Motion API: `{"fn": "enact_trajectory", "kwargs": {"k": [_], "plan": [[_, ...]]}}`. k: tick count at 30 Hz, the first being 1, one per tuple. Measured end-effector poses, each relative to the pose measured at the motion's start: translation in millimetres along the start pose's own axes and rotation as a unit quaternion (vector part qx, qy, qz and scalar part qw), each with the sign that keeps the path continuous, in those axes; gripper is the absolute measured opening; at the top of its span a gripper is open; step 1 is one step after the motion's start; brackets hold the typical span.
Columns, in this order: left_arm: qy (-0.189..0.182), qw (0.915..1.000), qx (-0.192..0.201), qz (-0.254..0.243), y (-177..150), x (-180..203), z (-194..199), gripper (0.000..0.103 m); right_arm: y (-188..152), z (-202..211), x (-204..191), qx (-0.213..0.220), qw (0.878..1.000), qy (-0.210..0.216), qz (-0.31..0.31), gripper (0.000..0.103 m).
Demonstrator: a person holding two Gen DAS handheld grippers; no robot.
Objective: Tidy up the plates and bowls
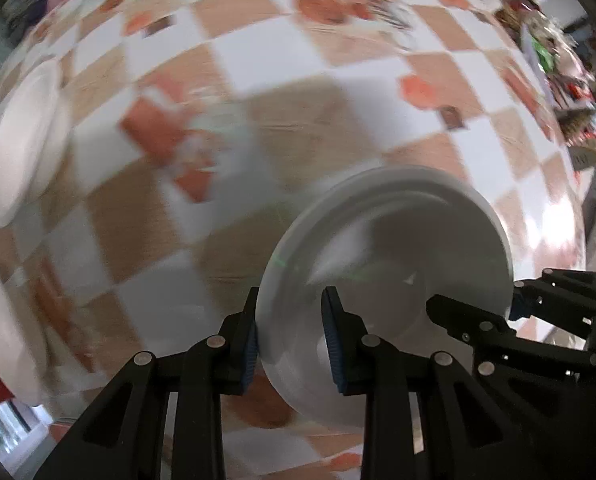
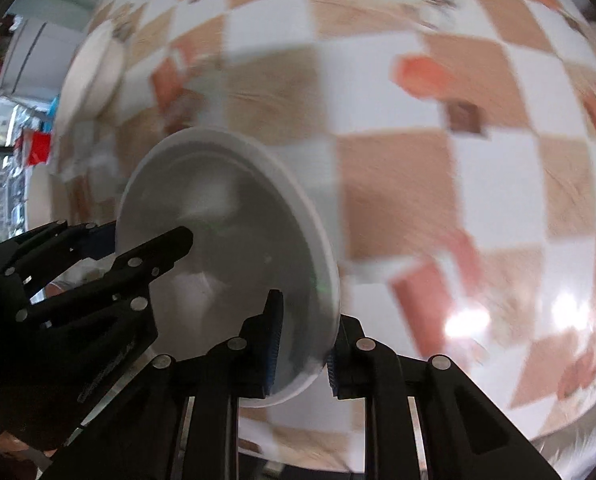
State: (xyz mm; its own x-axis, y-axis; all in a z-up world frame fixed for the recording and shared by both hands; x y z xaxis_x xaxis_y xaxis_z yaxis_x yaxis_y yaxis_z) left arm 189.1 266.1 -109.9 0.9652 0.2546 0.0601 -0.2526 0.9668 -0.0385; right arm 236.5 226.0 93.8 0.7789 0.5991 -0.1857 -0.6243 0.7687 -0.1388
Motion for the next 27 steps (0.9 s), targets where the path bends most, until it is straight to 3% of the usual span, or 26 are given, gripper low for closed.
{"fn": "enact_trajectory", "kwargs": {"k": [10, 14, 15, 17, 18, 21, 27], "plan": [[-0.029, 0.9986, 0.007, -0.043, 10, 68, 3, 0.034, -25, 26, 76, 0.008, 0.997, -0.030, -0.068, 0.022], [-0.016, 0.9988, 0.021, -0.041, 7, 60, 8, 0.068, -28, 32, 89, 0.017, 0.996, -0.032, -0.078, 0.022], [-0.013, 0.9989, 0.026, -0.038, -5, 56, 7, 0.073, -27, 34, 94, 0.019, 0.996, -0.032, -0.079, 0.022], [-0.010, 0.9989, 0.031, -0.034, -9, 43, 10, 0.075, -28, 38, 102, 0.021, 0.996, -0.030, -0.084, 0.023], [-0.010, 0.9989, 0.032, -0.035, -14, 35, 11, 0.075, -28, 40, 104, 0.023, 0.995, -0.030, -0.087, 0.025], [-0.007, 0.9986, 0.038, -0.035, -28, 14, 22, 0.078, -35, 54, 125, 0.040, 0.994, -0.039, -0.098, 0.080], [-0.022, 0.9982, 0.050, -0.026, -61, -7, 40, 0.080, -40, 78, 151, 0.076, 0.987, -0.066, -0.126, 0.080]]}}
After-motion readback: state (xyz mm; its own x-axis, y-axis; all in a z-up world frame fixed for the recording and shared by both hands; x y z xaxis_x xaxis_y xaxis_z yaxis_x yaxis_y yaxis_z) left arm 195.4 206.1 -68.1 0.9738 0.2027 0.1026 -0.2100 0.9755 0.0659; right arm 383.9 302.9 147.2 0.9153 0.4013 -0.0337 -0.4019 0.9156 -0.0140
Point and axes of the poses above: each gripper's, at about its wrist camera, not at the fingertips, and z roughly against the way its jaws point, x to its right, y to its top, the point moved 10 cm from there along -z, roughly the way its jaws point, and after that the axes turned 1 degree about -x, right-handed, at the moved point
